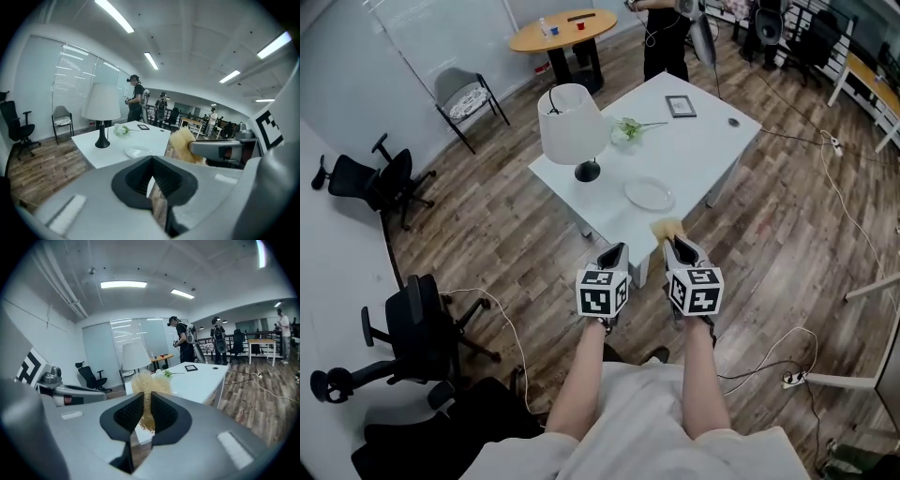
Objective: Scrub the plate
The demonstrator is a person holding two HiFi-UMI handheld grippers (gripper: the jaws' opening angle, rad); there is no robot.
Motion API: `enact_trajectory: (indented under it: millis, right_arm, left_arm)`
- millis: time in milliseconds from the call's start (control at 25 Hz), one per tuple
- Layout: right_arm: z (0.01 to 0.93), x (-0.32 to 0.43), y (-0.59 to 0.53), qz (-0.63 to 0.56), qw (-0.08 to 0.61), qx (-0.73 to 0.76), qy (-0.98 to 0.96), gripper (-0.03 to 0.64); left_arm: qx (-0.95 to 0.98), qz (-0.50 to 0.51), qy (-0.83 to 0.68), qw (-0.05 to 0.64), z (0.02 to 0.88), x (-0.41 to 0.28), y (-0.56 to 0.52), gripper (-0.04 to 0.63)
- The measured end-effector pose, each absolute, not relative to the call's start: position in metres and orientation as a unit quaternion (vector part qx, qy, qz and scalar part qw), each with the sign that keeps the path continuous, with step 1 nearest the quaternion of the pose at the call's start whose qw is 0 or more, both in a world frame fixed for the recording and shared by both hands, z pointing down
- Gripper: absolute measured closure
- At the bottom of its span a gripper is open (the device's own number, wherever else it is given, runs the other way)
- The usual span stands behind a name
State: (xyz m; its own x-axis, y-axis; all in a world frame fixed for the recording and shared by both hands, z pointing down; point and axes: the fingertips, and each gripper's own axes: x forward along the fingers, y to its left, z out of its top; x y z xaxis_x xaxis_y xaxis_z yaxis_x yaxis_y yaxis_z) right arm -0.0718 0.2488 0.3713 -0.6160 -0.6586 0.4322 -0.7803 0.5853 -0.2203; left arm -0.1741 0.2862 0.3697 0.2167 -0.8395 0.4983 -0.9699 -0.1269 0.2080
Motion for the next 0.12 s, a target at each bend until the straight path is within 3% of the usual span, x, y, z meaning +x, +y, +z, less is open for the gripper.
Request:
enact_trajectory:
  millis: [120]
  right_arm:
    - [0.350,-0.081,0.250,0.191,0.148,0.409,-0.880,0.549]
  left_arm:
    - [0.740,0.136,-0.613,0.243,0.352,-0.178,0.281,0.594]
